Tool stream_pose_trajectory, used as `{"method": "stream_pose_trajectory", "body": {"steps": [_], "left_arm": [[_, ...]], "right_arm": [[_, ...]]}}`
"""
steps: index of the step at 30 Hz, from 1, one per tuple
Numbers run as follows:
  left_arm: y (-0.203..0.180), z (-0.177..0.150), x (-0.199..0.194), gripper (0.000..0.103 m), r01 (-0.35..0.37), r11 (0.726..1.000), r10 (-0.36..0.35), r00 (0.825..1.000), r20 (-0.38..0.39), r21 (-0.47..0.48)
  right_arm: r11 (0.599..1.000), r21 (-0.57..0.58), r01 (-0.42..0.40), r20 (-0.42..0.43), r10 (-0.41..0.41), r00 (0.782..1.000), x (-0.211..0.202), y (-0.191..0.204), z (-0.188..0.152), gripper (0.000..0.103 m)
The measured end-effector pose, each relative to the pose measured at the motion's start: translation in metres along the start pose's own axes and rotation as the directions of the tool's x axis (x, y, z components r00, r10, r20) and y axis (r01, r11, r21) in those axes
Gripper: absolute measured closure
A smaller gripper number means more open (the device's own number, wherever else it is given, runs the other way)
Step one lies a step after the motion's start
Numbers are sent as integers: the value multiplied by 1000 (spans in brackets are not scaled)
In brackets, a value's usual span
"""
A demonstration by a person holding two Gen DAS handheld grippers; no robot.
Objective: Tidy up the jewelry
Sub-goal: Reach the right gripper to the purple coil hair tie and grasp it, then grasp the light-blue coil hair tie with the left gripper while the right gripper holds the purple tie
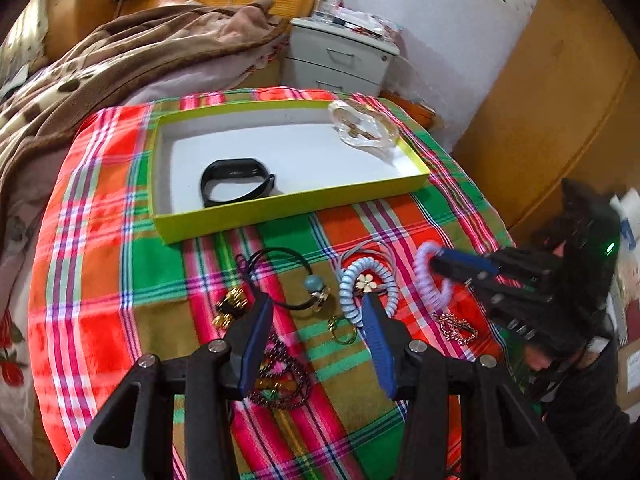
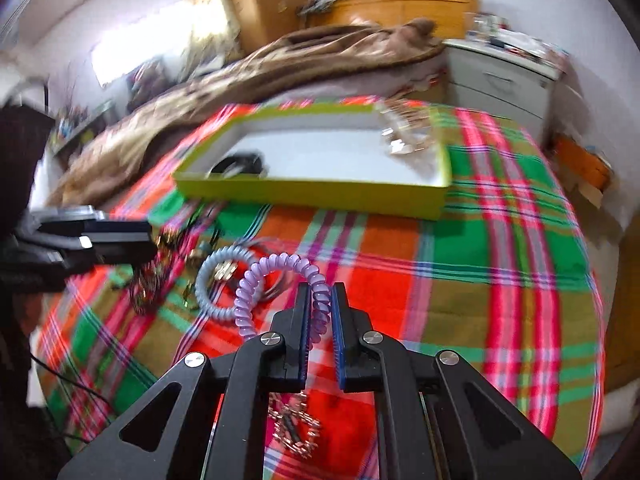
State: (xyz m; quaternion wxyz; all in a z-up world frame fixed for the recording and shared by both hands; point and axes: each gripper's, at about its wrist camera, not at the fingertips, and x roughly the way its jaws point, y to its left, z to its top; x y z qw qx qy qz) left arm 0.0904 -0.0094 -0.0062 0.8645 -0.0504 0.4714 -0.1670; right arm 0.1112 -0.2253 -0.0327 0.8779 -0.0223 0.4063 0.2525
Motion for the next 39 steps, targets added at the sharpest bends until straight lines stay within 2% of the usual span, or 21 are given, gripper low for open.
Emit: {"method": "stream_pose_trajectory", "body": {"steps": [4,7,13,14,23,30,39], "left_arm": [[-13,8,12,55,9,997,-7,1000,-27,71],[-24,10,16,55,-27,991,30,999,-23,131],[-34,15,33,63,-51,975,66,996,-63,215],[-33,16,37,68,-54,975,71,995,-69,215],[-35,21,51,81,-5,974,33,992,-119,226],[-40,20,56,87,21,969,15,990,-141,246],[-40,16,51,93,30,971,1,992,-128,237]], "right_arm": [[997,80,11,44,-14,999,-17,-15,-4,93],[994,112,17,57,-23,998,-25,-21,-8,93],[989,147,25,76,-36,996,-36,-27,-16,93],[988,151,26,78,-38,996,-37,-28,-17,93],[984,178,21,88,-37,995,-42,-33,-22,93],[982,186,28,94,-46,995,-43,-33,-21,93],[979,202,33,103,-55,993,-46,-34,-20,93]]}}
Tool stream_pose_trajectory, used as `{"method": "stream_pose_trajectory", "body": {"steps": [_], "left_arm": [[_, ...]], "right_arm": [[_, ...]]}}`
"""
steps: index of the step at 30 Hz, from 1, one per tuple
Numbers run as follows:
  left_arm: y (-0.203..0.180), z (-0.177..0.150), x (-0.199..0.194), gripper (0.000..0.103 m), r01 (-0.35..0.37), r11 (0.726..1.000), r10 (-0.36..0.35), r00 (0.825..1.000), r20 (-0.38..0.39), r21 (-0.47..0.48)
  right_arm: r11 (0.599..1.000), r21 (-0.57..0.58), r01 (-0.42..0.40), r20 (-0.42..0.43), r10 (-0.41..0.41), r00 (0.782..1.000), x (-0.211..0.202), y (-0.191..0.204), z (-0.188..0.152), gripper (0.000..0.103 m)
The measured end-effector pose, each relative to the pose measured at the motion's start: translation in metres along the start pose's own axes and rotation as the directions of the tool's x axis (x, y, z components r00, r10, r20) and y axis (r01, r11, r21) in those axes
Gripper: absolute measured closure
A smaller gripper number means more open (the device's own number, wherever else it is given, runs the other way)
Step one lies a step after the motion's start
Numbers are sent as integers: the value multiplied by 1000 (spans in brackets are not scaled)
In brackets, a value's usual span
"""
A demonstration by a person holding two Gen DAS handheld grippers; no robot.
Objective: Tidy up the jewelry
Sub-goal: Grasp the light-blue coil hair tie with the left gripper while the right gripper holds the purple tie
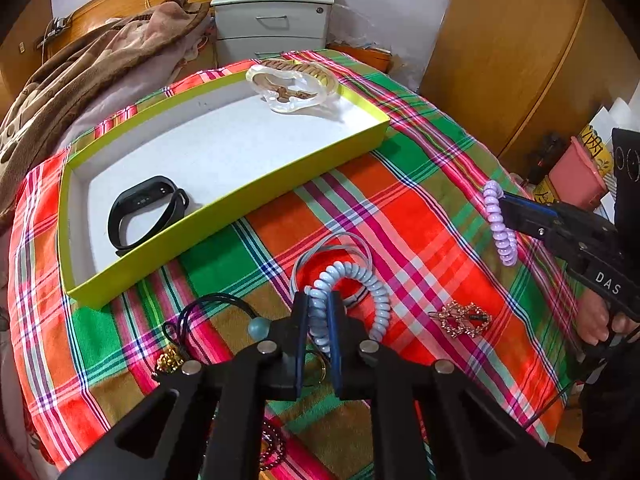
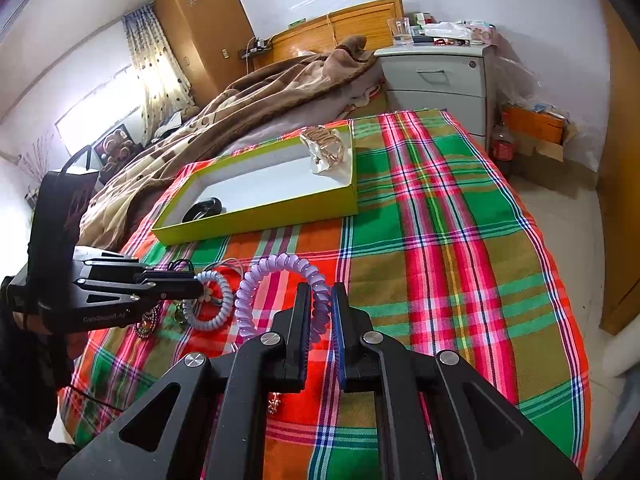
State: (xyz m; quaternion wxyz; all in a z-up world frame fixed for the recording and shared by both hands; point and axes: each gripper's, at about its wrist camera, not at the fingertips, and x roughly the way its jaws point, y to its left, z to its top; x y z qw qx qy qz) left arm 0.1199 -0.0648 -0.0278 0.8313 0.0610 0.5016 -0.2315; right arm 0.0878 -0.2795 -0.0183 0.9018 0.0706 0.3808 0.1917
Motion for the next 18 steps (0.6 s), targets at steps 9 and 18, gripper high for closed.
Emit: {"method": "stream_pose_trajectory", "body": {"steps": [9,18], "left_arm": [[3,-4,-20,93,18,999,-16,998,62,-38],[15,-3,-42,93,18,996,-6,991,130,-90]], "right_arm": [[1000,5,13,20,-13,1000,-6,3,3,93],[1000,-15,17,43,-16,999,-12,15,14,93]]}}
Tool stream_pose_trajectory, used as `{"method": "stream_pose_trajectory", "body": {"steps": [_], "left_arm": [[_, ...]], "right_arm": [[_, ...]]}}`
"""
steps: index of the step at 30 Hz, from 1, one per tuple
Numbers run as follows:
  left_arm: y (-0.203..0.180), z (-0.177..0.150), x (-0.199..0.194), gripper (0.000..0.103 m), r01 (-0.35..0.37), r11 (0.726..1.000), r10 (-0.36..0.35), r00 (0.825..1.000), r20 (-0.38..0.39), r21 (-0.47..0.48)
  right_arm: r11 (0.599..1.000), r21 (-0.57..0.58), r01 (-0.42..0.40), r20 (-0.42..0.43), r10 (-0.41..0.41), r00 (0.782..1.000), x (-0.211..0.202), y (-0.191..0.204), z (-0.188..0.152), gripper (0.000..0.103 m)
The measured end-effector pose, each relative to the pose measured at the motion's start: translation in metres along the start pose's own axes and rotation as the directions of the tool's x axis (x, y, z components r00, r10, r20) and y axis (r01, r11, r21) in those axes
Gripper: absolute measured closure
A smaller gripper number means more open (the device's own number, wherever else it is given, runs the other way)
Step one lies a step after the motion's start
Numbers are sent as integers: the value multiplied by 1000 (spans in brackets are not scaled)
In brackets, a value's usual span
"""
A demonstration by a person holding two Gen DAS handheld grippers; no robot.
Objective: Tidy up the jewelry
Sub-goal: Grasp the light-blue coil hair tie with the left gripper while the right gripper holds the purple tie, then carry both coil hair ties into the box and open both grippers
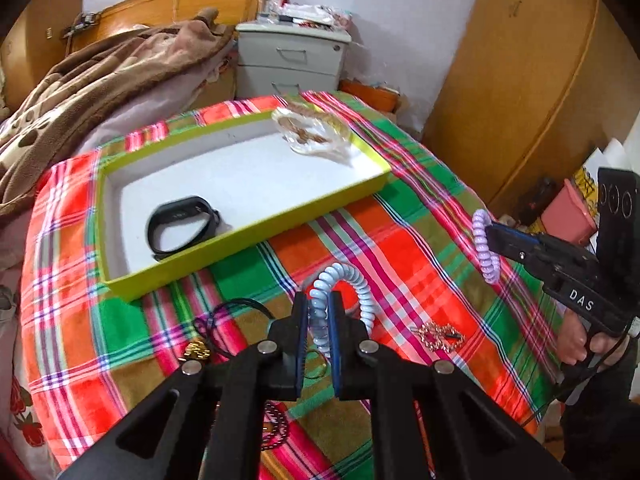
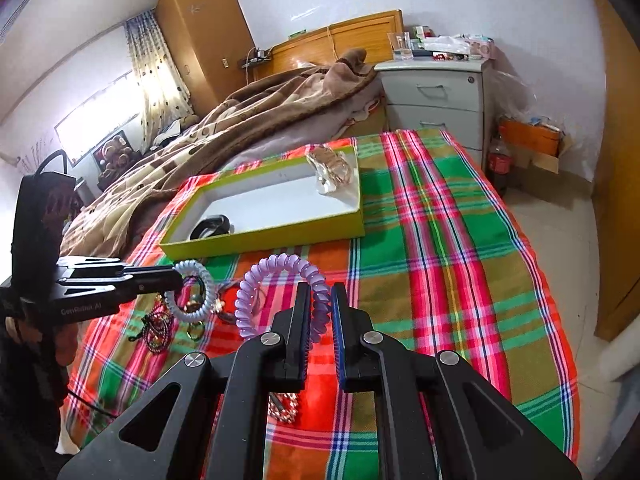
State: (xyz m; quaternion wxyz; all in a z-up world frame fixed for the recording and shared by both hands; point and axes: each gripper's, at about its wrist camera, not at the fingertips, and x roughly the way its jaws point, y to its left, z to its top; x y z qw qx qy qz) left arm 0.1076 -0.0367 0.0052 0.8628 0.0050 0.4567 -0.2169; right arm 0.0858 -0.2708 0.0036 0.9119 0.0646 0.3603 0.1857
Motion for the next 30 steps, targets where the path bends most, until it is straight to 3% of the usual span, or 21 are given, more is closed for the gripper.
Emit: {"method": "stream_pose_trajectory", "body": {"steps": [17,30], "left_arm": [[55,43,-35,93,-67,993,79,990,119,-99],[115,88,1,93,-101,978,121,988,99,-184]], "right_arm": [[997,-70,17,26,-16,1000,25,33,54,93],[995,-91,48,-54,-53,997,103,42,99,93]]}}
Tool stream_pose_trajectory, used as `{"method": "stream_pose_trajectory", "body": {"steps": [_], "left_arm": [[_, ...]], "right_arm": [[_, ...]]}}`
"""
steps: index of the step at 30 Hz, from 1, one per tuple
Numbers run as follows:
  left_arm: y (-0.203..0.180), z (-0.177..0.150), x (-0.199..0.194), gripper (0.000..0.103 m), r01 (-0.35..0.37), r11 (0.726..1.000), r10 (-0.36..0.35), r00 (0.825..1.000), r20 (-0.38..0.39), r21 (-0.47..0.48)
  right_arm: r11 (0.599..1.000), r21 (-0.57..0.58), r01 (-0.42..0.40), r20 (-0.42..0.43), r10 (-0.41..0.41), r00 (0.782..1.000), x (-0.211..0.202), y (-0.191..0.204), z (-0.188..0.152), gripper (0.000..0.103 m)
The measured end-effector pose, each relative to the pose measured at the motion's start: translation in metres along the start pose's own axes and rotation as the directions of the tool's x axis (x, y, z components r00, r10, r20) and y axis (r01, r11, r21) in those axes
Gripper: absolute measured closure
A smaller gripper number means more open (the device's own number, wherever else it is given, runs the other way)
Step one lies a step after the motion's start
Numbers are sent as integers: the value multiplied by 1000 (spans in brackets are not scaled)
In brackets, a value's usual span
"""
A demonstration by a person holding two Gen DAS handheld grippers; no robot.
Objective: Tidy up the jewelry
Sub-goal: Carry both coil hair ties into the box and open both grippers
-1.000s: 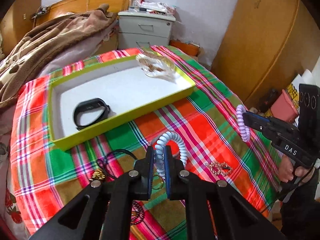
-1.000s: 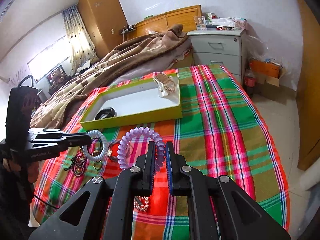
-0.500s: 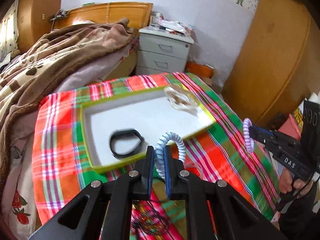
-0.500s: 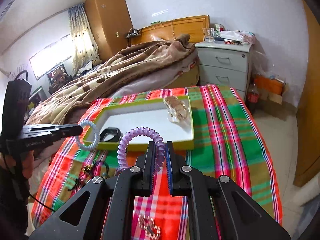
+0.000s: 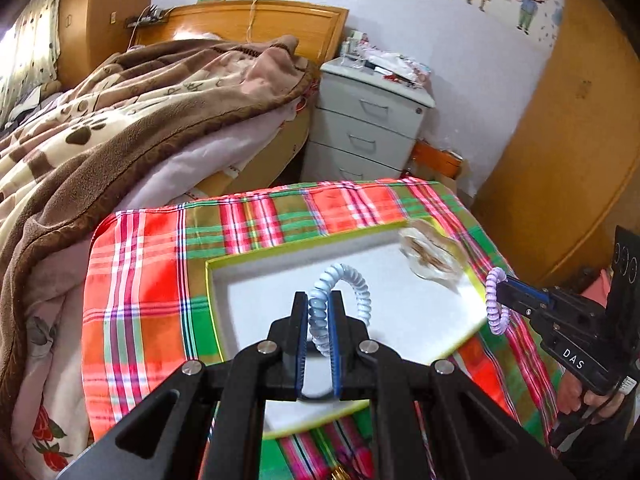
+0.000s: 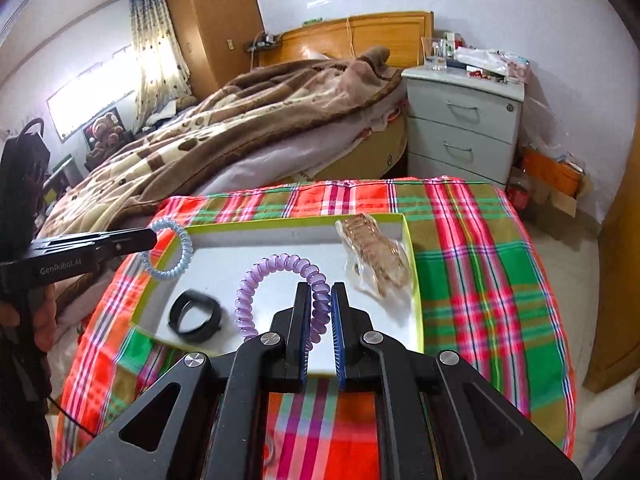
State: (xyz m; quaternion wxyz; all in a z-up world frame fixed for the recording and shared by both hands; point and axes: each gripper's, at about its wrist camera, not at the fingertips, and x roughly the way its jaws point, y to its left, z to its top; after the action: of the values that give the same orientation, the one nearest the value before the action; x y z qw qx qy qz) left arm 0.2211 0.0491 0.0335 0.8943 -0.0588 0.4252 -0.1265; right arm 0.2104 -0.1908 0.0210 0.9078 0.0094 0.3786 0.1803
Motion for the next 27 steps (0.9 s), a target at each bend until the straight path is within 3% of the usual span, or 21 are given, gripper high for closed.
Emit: {"method": "stream_pose_trajectory", "body": {"steps": [12,27], "left_arm": [[25,12,65,93,-40,999,38,996,-86,-18],[34,3,89,93,-75,997,71,988,-138,-28]], "right_arm": [[999,-35,20,-129,-24,991,87,8,27,93],[993,-118,26,-179,-47,983,119,22,32,93]]}}
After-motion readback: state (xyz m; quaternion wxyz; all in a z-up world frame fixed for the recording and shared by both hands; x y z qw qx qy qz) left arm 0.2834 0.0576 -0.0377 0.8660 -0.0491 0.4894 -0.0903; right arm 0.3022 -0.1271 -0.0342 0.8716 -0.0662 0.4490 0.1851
